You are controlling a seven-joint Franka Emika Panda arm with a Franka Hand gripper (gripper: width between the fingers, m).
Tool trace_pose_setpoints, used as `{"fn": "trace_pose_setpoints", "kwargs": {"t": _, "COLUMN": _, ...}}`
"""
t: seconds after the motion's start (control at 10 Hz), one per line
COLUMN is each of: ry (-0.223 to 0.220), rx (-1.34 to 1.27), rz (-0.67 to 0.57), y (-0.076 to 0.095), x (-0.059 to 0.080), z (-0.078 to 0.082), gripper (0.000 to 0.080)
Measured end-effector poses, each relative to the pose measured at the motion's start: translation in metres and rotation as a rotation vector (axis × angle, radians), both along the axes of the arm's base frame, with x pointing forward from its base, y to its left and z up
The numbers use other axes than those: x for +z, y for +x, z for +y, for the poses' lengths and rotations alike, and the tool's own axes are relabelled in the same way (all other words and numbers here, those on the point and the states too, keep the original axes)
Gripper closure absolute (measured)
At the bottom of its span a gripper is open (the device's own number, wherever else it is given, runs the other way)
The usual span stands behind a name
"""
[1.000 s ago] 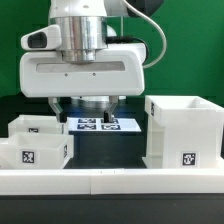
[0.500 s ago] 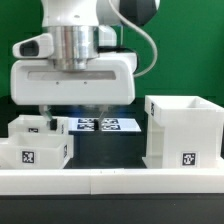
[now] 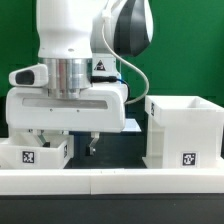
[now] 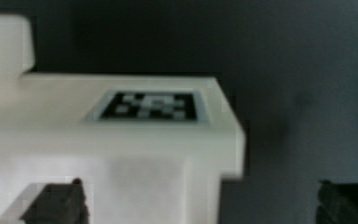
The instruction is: Assemble drawer
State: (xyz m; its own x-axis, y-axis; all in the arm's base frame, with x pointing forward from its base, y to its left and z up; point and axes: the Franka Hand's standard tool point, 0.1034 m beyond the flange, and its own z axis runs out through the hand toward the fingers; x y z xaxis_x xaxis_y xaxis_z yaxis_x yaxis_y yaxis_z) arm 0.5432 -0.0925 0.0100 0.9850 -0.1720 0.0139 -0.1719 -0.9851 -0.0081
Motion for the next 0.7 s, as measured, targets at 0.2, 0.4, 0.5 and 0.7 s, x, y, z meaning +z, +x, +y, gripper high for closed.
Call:
{"fn": "trace_pose_setpoints", "kwargs": {"t": 0.2, "ry": 0.005, "rx": -0.004, "rz": 0.016, "y": -0.0099, "x": -0.0056, "z": 0.0027, "gripper": 0.015}}
{"fn": "trace_pose_setpoints", "kwargs": {"t": 0.4, "ry": 0.006, "rx": -0.001, "rz": 0.021, "y": -0.0128, "x": -0.0074, "z": 0.0047, "gripper": 0.015}}
{"fn": "trace_pose_setpoints", "kwargs": {"t": 0.5, "ry": 0.006, "rx": 0.0, "rz": 0.021, "y": -0.0125, "x": -0.0073, "z": 0.0057, "gripper": 0.015}}
{"fn": "trace_pose_setpoints", "kwargs": {"t": 0.7, "ry": 0.006, "rx": 0.001, "rz": 0.021, "y": -0.0125, "x": -0.0073, "z": 0.0058, "gripper": 0.0452}}
